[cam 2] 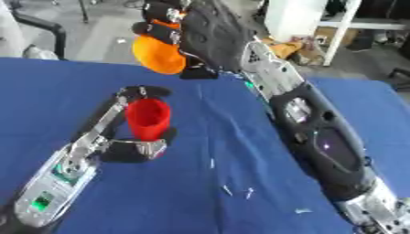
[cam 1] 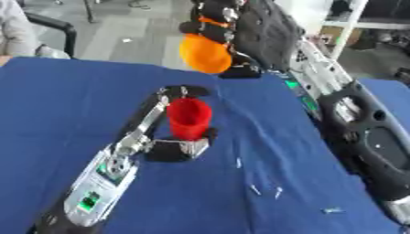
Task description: Pour the contents of one cup into another cup.
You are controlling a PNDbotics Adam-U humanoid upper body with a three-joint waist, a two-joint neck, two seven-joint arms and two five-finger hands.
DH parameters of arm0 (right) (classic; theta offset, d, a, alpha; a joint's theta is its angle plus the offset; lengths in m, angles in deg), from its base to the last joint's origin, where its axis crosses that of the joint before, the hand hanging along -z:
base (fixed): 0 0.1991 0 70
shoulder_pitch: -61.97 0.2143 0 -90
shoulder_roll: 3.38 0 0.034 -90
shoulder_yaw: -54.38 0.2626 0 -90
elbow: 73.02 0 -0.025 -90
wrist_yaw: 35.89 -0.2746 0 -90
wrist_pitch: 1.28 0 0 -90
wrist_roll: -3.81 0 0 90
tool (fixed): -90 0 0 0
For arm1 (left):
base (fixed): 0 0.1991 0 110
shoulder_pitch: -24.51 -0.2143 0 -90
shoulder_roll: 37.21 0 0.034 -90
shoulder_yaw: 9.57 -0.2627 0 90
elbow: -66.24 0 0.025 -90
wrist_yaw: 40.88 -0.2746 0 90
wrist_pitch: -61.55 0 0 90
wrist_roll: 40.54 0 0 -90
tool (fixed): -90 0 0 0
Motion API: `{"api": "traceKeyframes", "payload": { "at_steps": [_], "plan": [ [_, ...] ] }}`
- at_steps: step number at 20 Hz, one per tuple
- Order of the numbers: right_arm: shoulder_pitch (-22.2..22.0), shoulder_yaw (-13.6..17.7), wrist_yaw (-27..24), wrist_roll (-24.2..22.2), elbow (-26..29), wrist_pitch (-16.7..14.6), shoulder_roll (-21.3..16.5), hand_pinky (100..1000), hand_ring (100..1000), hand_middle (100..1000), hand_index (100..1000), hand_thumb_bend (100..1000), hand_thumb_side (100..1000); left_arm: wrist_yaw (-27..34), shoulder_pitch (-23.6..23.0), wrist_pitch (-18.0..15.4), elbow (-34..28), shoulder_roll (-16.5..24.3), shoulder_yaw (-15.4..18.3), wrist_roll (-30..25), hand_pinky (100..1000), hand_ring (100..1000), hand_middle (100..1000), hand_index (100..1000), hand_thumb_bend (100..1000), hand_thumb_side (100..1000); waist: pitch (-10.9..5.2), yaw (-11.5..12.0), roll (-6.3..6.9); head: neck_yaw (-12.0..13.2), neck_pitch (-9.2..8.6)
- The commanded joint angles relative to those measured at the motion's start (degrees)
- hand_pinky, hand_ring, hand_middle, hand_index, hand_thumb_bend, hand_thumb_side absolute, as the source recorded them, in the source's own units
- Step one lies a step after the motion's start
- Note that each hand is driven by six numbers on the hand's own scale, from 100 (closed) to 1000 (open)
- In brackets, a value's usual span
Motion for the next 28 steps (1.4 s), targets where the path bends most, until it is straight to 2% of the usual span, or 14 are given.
{"api": "traceKeyframes", "payload": {
  "at_steps": [1,28],
  "plan": [
    [1.1,0.4,0.3,0.9,0.4,-0.6,-1.2,760,666,532,684,100,265,0.2,1.2,-0.1,-1.4,-0.1,0.3,-0.1,210,456,506,789,119,127,-1.09,0.1,0.16,0.0,-0.68],
    [1.0,0.7,-0.1,0.5,-0.2,-0.6,-1.2,755,665,525,684,103,260,-0.4,1.1,-0.1,-1.4,-0.2,0.3,0.4,209,455,505,789,123,125,-1.01,-0.3,0.53,0.0,-0.49]
  ]
}}
